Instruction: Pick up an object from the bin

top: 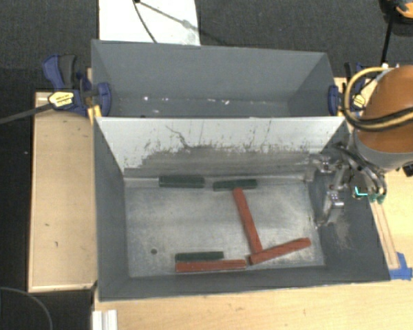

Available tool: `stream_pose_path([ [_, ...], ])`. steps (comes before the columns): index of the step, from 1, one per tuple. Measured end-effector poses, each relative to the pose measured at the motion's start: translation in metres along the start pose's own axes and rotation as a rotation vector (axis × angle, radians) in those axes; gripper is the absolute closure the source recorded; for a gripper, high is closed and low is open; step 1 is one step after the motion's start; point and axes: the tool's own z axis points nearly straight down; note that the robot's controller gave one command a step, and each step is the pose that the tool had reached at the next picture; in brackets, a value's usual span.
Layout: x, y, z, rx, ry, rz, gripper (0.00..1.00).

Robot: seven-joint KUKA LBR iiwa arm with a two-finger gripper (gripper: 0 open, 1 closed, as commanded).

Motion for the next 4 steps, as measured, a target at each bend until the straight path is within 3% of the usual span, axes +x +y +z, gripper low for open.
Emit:
stream_pose_path([
  [1, -0.002, 0.0, -0.005, 0.001, -0.009, -0.003, 0.0],
  [2, 0.017, 0.01, 0.031, 0.002, -0.011, -0.126, 0.0],
  [3, 0.048, 0.028, 0.045, 0.002, -0.005, -0.446, 0.0],
  [4, 0.065, 0.039, 0.047, 0.001, -0.005, -0.443, 0.0],
])
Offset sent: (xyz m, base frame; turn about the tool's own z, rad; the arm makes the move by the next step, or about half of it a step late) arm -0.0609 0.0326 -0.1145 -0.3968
